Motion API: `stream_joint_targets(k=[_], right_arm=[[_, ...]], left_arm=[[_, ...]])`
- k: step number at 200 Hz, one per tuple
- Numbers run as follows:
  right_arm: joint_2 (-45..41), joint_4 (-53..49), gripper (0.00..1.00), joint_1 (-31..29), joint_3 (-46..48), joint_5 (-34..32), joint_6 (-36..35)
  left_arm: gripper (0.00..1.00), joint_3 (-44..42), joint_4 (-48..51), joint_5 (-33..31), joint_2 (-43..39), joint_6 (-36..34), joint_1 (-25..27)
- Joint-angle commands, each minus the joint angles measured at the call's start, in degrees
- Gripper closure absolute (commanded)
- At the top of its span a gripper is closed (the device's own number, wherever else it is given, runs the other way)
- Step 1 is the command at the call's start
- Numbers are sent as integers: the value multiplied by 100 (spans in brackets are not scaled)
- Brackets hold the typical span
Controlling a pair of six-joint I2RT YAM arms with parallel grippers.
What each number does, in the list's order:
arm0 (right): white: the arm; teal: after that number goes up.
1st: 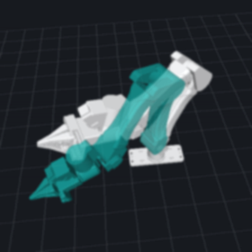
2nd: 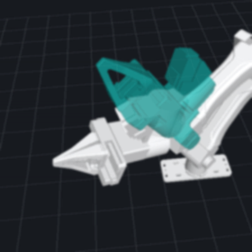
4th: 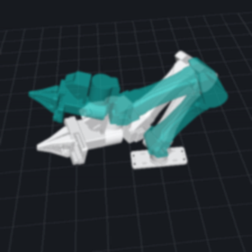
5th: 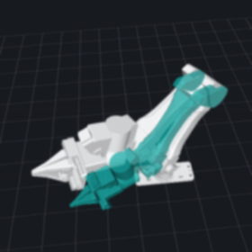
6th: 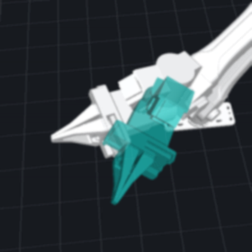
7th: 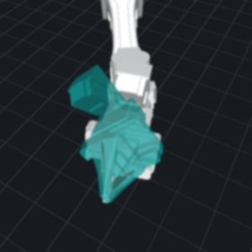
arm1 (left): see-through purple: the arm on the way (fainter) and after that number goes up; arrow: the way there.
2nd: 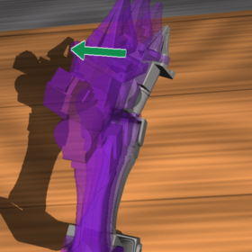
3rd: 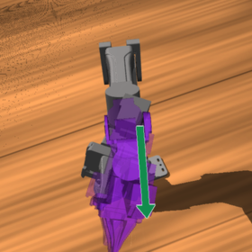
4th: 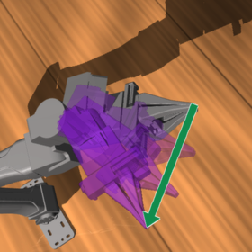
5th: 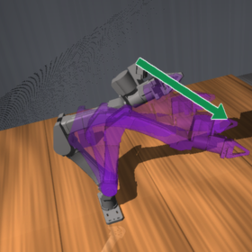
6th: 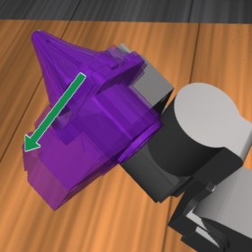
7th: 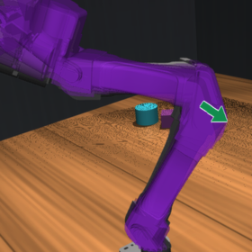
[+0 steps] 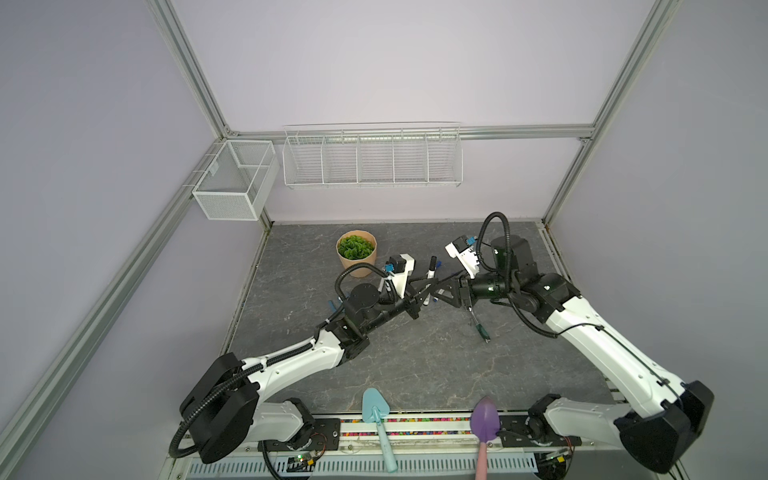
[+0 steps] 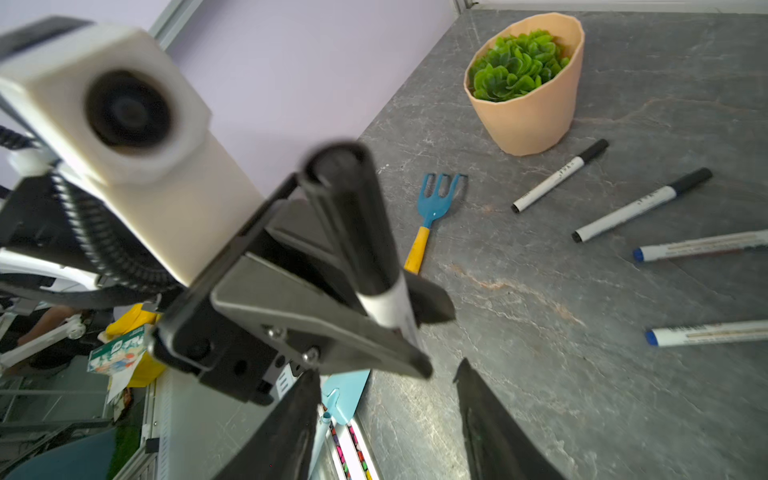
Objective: Insert the pens into the pen caps
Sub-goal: 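Push the black cap fully on with the right gripper while the left holds the marker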
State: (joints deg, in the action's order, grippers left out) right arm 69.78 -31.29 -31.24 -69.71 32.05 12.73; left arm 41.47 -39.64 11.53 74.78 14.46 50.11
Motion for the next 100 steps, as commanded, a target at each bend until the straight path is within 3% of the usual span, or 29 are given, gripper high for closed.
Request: stream_joint_targets(k=[1, 22, 61, 100], right_arm=[[-320, -146, 38, 95, -280, -688, -151], [-267, 27, 37, 102, -526, -926, -193], [317, 510, 38, 4, -977, -380, 3], [786, 749, 47, -92, -1147, -235, 131]], left_arm=[[100, 107, -225, -67, -59, -178, 22], [100, 2, -126, -46, -102, -164, 68], [100, -60, -15, -37, -108, -97, 156], [100, -43, -20, -42, -99, -103, 182]])
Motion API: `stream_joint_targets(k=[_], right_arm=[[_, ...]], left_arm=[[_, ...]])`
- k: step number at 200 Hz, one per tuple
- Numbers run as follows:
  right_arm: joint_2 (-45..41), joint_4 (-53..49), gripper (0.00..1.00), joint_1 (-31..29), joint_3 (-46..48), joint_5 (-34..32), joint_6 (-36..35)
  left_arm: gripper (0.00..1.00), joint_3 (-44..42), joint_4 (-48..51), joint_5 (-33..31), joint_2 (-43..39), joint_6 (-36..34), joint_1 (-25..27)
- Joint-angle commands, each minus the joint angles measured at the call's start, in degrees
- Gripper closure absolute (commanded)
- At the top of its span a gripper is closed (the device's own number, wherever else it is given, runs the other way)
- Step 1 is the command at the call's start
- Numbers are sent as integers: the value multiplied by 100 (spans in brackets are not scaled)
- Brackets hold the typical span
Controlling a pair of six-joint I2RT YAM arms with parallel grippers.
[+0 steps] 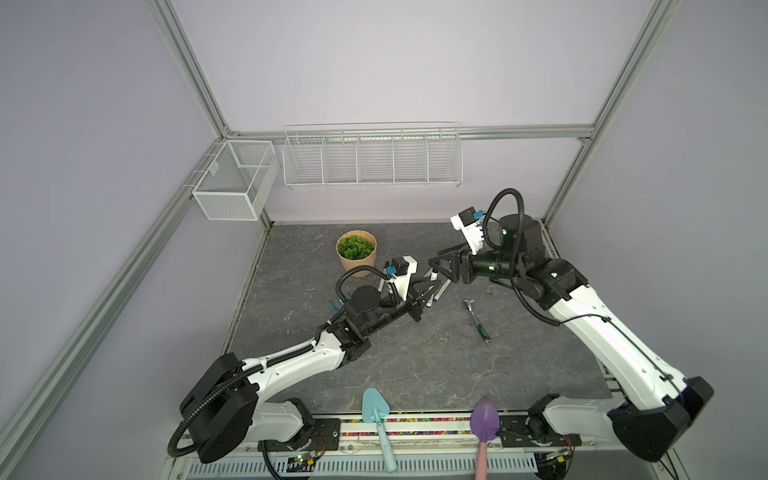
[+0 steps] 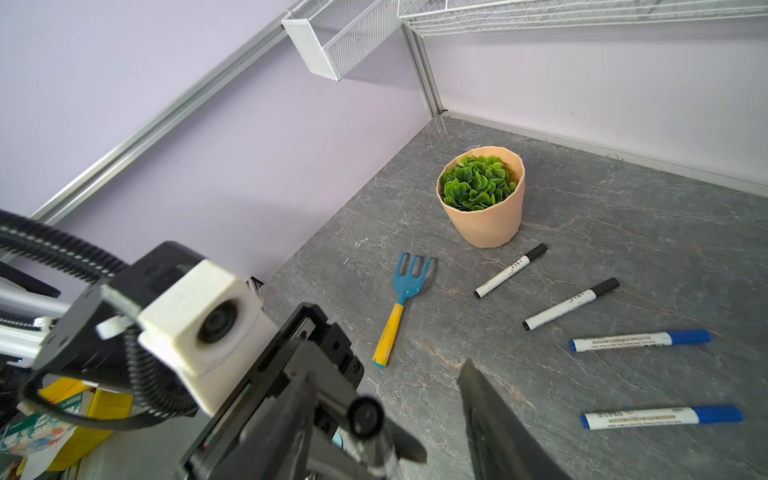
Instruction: Insert the pens into the pen caps
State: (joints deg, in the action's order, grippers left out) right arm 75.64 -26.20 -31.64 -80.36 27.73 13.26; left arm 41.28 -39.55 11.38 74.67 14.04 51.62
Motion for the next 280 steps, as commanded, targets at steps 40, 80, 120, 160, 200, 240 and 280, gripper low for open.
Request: stream_joint_targets(k=[40, 80, 120, 160, 200, 240, 280], right_arm=[[286, 350, 59, -57, -87, 343, 139], [345, 395, 70, -52, -96, 498, 187], [415, 338, 91, -53, 36, 721, 260], [450, 329, 93, -185, 588, 1024, 530], [474, -391, 93, -717, 1200, 28, -91], [513, -224, 93, -738, 1883, -242, -198], [1261, -318, 93, -767, 1962, -23, -536]], left_arm=[[100, -6, 39, -4, -52, -53, 33], [100, -17, 62, 3, -14, -35, 42], [100, 97, 80, -28, -22, -54, 43], [100, 604, -337, -833, -50, -400, 45], [100, 831, -1153, -2102, 600, -980, 5], [100, 119, -2573, -2916, 1540, -825, -306], [100, -281, -3803, -3448, 2635, -762, -494]])
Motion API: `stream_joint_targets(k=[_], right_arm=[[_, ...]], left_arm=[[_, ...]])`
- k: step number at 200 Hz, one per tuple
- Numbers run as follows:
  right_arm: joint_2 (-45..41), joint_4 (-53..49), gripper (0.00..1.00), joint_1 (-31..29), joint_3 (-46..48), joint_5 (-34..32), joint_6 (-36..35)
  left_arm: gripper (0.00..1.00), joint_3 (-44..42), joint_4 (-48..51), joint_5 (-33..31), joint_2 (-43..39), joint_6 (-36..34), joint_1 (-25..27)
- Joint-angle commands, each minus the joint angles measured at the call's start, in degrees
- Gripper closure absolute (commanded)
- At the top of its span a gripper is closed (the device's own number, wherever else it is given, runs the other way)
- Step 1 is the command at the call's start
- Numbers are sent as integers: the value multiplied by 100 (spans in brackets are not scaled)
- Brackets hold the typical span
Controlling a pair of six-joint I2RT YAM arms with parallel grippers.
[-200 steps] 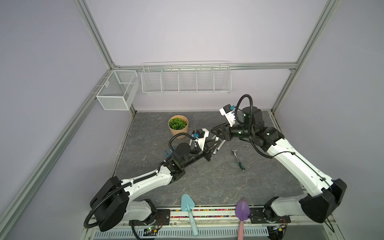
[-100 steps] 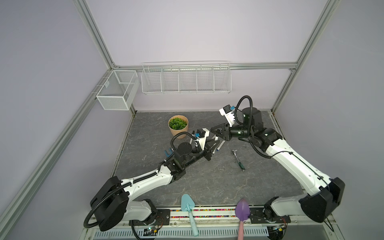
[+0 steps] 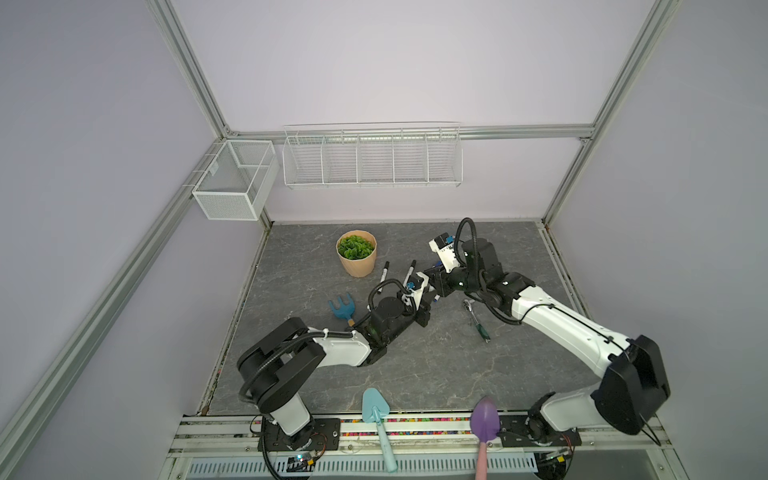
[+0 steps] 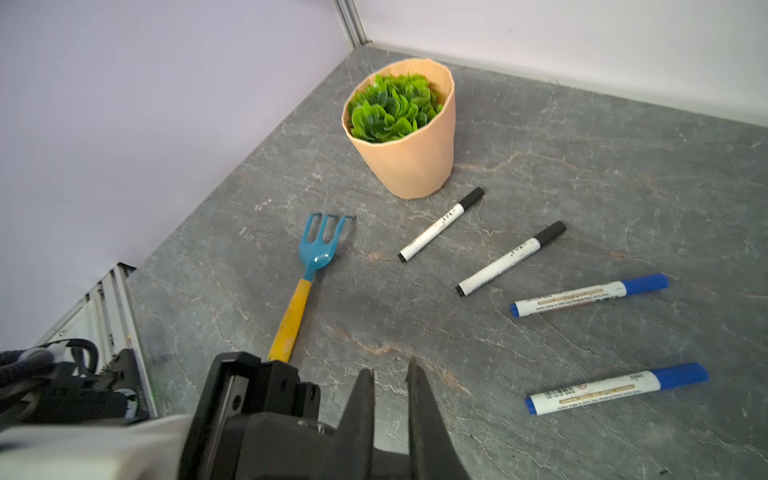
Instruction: Insert the pens into the pen caps
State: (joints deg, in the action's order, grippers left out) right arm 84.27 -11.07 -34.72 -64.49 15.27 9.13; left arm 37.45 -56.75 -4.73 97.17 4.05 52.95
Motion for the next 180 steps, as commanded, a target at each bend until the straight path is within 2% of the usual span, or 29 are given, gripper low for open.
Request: stream_joint_targets(k=[1, 42, 80, 140, 180], right_arm=[[424, -1843, 93, -462, 371, 1228, -135], [1130, -2244, 93, -703, 380, 1049, -475], [1734, -2444, 93, -712, 442, 1096, -468], [2196, -3117, 93, -292, 221, 1858, -314], [2402, -3373, 93, -229, 83, 1646, -401]], left_arm=[[100, 99, -2098, -1842, 406, 232, -632], [100, -95, -2436, -2163, 1112, 65, -637], [100, -150, -2437, -2447, 1525, 114, -637], [100, -365, -2437, -2588, 1600, 493, -648], [100, -485, -2437, -2662, 1604, 858, -654]])
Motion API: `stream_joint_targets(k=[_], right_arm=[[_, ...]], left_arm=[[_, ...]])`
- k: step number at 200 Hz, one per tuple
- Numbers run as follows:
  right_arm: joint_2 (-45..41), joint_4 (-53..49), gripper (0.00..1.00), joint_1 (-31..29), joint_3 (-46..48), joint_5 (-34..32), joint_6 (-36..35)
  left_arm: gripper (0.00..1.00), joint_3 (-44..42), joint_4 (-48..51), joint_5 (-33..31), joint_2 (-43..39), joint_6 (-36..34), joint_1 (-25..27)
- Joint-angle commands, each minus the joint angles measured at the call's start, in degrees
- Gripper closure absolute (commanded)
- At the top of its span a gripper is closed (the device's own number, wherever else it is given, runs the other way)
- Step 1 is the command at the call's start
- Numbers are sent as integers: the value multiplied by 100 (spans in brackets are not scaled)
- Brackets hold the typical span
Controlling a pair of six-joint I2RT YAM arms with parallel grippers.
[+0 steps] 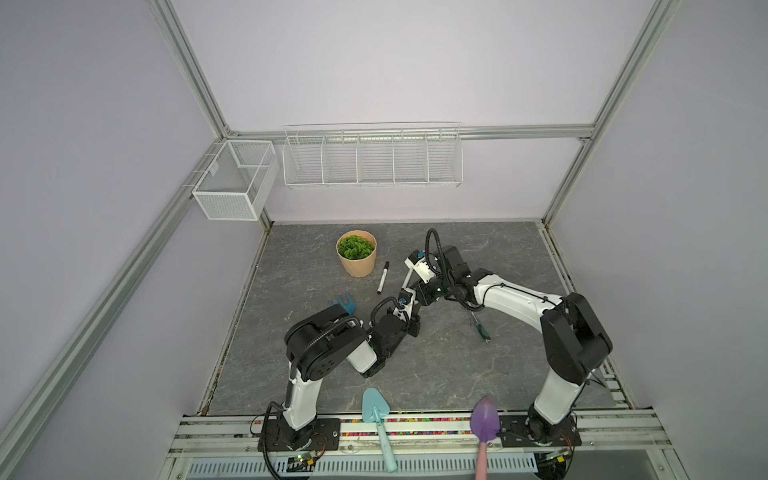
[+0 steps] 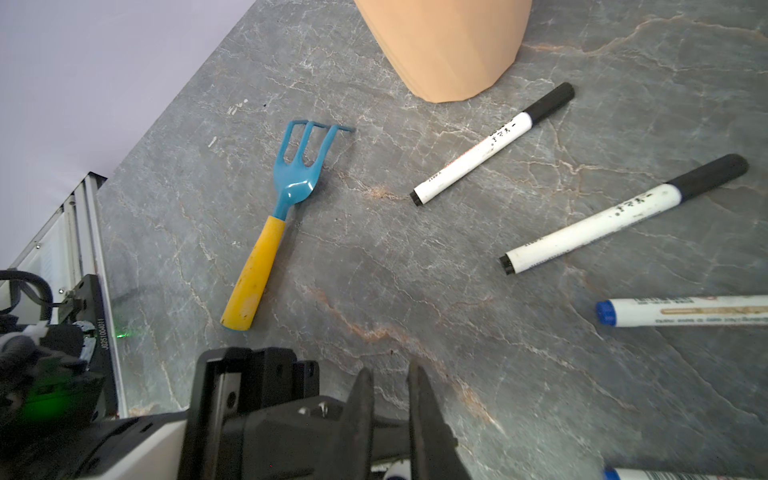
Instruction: Insert the pens into the pen caps
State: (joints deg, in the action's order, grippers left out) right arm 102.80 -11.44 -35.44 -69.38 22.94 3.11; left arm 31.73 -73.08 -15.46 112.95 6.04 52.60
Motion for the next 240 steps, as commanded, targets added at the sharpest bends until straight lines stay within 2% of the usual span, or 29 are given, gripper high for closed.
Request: stream_joint_targets(k=[1, 48, 98, 189, 240], right_arm=[[557, -3342, 93, -157, 565, 879, 195], [1009, -3593, 93, -116, 286, 549, -11], [1319, -3586, 93, -258, 313, 41, -151], [1419, -3415, 93, -224, 575, 96, -181], [1287, -3264, 93, -144, 729, 188, -96]], left_arm=[[100, 92, -800, -1590, 30, 669, -619], [100, 387, -804, -1601, -55, 1077, -782], [100, 697, -804, -1574, -110, 1083, -1000], [100, 1250, -804, -1144, -367, 1099, -1466], [100, 1405, -804, -872, -653, 908, -1488]])
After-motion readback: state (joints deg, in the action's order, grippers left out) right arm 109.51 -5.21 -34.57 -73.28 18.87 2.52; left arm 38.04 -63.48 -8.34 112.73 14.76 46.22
